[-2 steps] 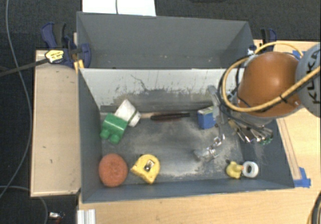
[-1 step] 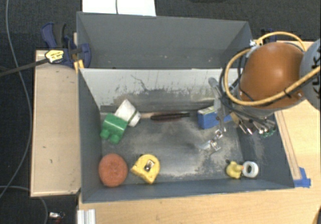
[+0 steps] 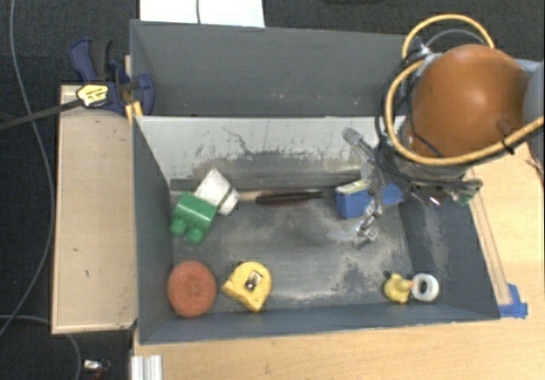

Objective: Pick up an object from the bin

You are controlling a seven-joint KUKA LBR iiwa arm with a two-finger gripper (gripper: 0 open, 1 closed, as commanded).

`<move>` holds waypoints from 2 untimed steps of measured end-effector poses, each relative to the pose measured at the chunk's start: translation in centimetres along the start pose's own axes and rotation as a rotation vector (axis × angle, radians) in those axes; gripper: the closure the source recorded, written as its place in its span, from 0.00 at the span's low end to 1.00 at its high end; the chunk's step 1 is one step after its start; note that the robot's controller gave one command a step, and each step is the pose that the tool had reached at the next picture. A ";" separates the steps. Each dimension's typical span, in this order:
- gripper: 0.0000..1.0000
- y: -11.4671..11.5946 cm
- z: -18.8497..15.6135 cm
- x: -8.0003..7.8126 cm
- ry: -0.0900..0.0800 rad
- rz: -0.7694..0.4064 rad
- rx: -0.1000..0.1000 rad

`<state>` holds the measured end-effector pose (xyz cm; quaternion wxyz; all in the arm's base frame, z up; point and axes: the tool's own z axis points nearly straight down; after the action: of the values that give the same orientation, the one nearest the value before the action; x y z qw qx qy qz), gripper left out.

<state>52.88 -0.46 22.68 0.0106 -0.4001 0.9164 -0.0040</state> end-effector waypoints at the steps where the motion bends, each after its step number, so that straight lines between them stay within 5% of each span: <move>1: 0.00 3.6 5.1 1.2 -0.003 -0.152 0.000; 2: 0.00 1.7 7.3 1.4 -0.009 -0.354 0.010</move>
Offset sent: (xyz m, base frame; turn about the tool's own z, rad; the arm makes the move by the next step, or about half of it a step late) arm -0.0155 -0.0054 -0.0801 -0.3823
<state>50.85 -0.36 15.31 0.0158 -0.5551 0.8316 -0.0087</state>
